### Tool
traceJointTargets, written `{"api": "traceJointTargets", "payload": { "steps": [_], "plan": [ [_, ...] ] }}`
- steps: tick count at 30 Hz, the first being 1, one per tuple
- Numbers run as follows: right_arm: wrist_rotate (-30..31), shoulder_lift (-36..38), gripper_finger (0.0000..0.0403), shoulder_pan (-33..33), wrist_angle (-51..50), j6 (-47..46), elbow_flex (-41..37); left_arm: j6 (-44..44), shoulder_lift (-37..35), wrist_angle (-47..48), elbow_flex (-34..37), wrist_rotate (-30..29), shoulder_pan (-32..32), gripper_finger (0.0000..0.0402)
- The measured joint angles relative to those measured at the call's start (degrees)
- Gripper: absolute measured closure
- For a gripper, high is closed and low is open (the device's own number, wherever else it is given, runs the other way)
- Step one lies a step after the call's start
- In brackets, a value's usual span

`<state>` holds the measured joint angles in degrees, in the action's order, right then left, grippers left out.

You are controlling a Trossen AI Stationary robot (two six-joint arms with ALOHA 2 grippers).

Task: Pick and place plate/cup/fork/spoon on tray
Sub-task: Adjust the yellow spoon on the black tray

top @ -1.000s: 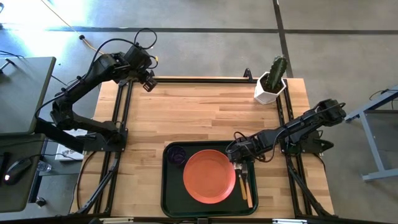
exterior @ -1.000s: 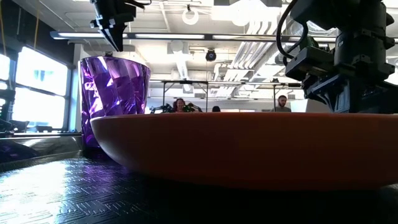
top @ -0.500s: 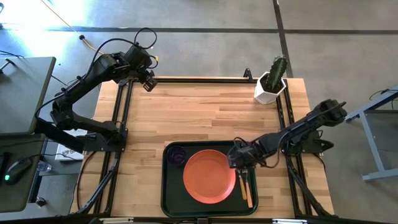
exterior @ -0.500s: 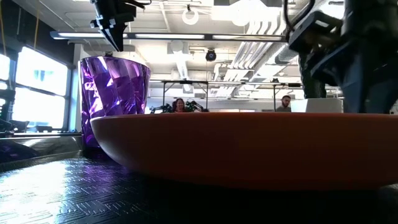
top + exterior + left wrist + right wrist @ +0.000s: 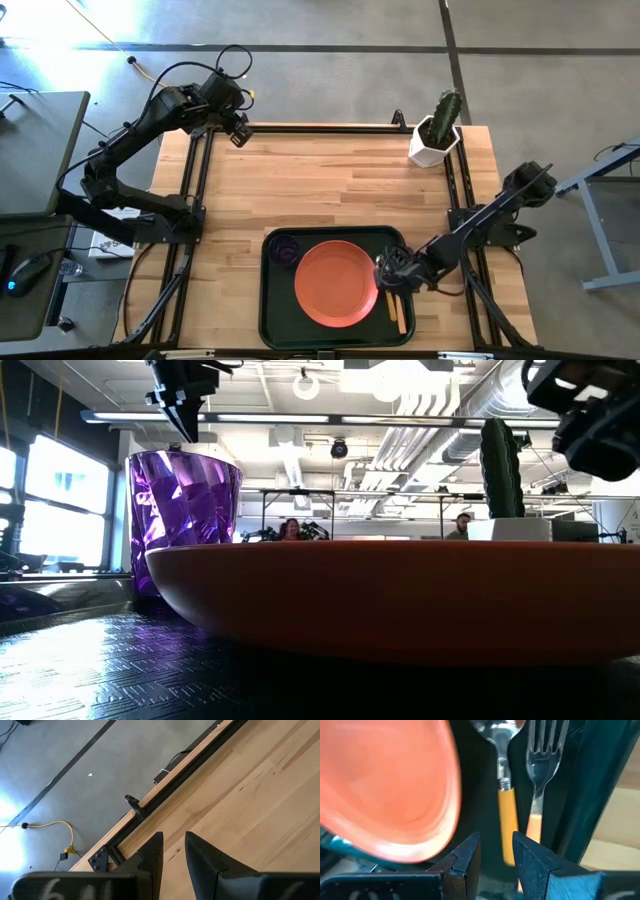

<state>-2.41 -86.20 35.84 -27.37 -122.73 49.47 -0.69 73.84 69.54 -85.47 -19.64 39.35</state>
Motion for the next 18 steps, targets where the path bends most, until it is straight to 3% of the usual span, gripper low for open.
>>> {"api": "traceJointTargets", "payload": {
  "steps": [18],
  "plan": [
    [0.34, -7.58, 0.0300, 1.39, 4.98, 0.21, -0.04, 0.46, 0.00, 0.00, 0.00, 0.15, 0.00, 0.0330]
  ]
}}
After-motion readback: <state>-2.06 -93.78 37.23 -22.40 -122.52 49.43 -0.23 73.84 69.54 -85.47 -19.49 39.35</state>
